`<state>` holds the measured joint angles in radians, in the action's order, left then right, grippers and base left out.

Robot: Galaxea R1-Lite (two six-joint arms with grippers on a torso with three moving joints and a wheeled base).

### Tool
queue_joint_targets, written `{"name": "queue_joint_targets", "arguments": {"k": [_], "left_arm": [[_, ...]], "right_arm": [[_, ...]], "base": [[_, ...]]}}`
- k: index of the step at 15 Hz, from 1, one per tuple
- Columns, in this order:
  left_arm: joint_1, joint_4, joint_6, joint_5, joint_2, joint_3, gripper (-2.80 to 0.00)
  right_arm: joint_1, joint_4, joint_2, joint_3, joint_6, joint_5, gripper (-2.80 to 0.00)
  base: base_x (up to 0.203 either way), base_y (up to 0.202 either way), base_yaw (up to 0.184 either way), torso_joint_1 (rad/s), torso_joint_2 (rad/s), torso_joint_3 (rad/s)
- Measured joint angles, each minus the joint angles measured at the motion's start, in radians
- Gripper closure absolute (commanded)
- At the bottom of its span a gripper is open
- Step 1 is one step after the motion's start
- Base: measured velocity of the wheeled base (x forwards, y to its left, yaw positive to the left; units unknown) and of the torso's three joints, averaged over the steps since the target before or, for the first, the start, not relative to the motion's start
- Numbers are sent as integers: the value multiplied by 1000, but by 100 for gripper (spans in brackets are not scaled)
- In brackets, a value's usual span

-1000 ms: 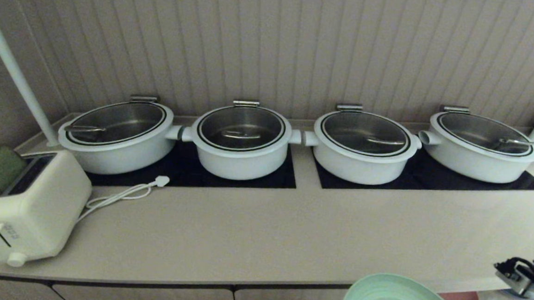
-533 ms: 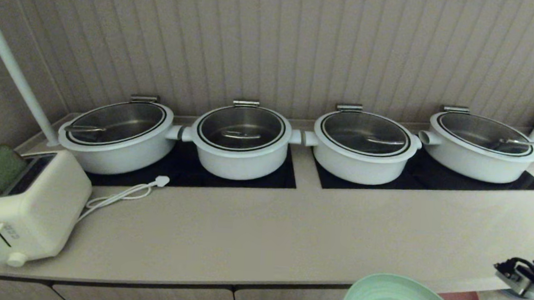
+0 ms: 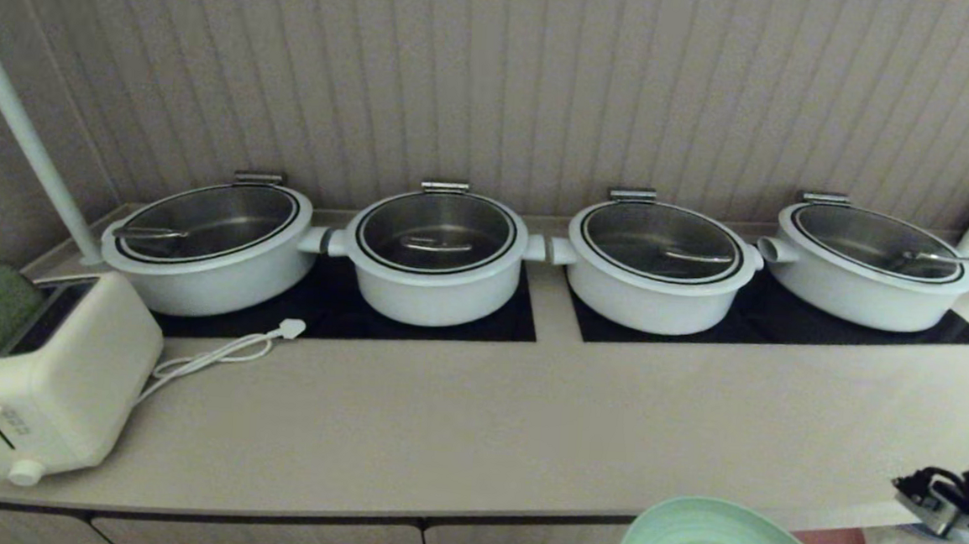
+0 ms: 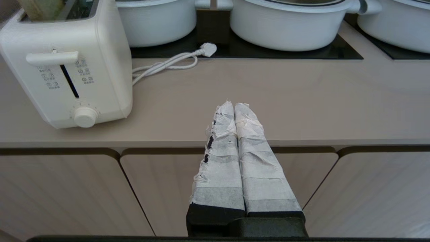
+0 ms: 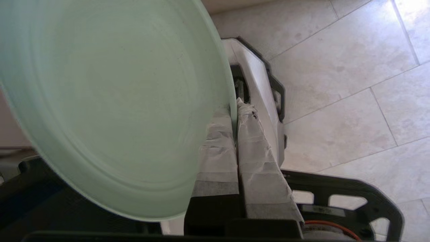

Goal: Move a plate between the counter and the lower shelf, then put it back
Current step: Put the plate in the cupboard

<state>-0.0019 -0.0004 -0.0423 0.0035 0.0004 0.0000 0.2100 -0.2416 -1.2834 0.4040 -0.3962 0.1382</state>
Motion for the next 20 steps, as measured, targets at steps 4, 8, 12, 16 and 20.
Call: {"name": "queue_joint_targets", "arguments": {"k": [4, 8, 12, 16, 20], "left_arm": [[2, -1, 0, -1, 0, 0, 0], [2, 0, 0, -1, 0, 0, 0], [2, -1, 0, -1, 0, 0, 0], [2, -1, 0, -1, 0, 0, 0], [2, -1, 0, -1, 0, 0, 0]], "right_arm": [[-2, -2, 0, -4, 0, -1, 0], [-2, -2, 1, -5, 0, -1, 0], [-2, -2, 1, -5, 0, 0, 0], [-2, -2, 0, -5, 0, 0, 0], [-2, -3, 1, -5, 0, 2, 0]], "base": [[0, -192, -1, -3, 2, 7], [0, -194, 1, 1, 0, 0], [0, -193, 2, 2, 3, 3], [0, -195, 1, 1, 4, 4], [0, -195, 0, 3, 3, 2]]}}
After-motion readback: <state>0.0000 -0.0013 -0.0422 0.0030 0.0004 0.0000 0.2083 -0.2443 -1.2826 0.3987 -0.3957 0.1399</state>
